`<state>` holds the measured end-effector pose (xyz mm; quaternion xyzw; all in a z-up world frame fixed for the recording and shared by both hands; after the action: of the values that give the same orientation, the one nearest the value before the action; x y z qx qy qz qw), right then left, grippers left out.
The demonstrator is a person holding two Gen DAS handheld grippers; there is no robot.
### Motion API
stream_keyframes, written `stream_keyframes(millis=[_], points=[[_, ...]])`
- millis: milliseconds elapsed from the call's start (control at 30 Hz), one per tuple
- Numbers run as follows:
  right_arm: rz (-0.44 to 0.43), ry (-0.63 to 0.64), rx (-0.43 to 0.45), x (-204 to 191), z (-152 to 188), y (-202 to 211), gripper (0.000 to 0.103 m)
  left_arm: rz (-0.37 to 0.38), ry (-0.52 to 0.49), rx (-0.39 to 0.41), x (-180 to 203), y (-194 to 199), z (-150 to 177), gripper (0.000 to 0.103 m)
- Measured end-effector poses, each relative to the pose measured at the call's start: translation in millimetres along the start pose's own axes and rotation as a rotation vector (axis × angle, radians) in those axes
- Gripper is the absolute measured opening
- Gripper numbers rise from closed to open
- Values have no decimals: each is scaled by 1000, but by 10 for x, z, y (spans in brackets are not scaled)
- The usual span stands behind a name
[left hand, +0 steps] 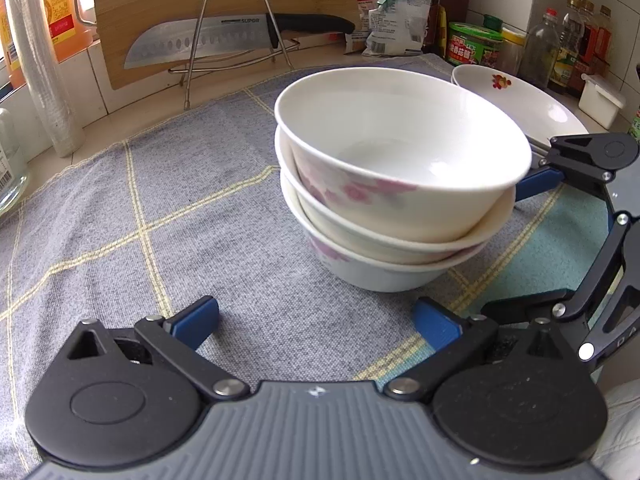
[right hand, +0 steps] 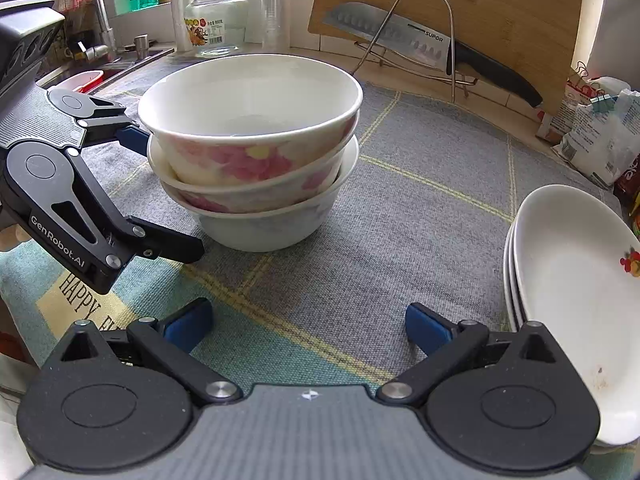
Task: Organize plates and bowls
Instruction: 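Pull the right gripper back and bring both tools to the bowl stack, then close both grippers on opposite sides of the three-bowl stack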
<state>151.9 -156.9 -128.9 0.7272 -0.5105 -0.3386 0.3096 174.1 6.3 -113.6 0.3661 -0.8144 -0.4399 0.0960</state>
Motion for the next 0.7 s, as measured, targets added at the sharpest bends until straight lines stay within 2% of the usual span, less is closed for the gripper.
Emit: stream_keyframes(millis=[167,367,567,700], points=[[21,-14,-22,-37,-55,-25,103,29,-57,22,-11,-9,-25,102],[38,1,-10,-106,-172,-10,103,83,-204,73,-45,38,-109,101],[43,52,9,-215,-331,-4,103,184,-343,132,-143,62,-168,99],[35,113,-3,-306,-409,-22,98,234,-435,157,-129,73,-186,91]])
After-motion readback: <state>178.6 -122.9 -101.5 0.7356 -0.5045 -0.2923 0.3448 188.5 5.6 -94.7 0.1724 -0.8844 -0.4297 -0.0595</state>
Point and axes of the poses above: each gripper's, at about its wrist camera, not at the fingertips, and y roughly against the way its jaws point, x to its right, z to its underside, the point moved 3 cm from there along -y, roughly the way its jaws point, and after that the axes turned 15 degrees about -y, right-handed, at the moved point
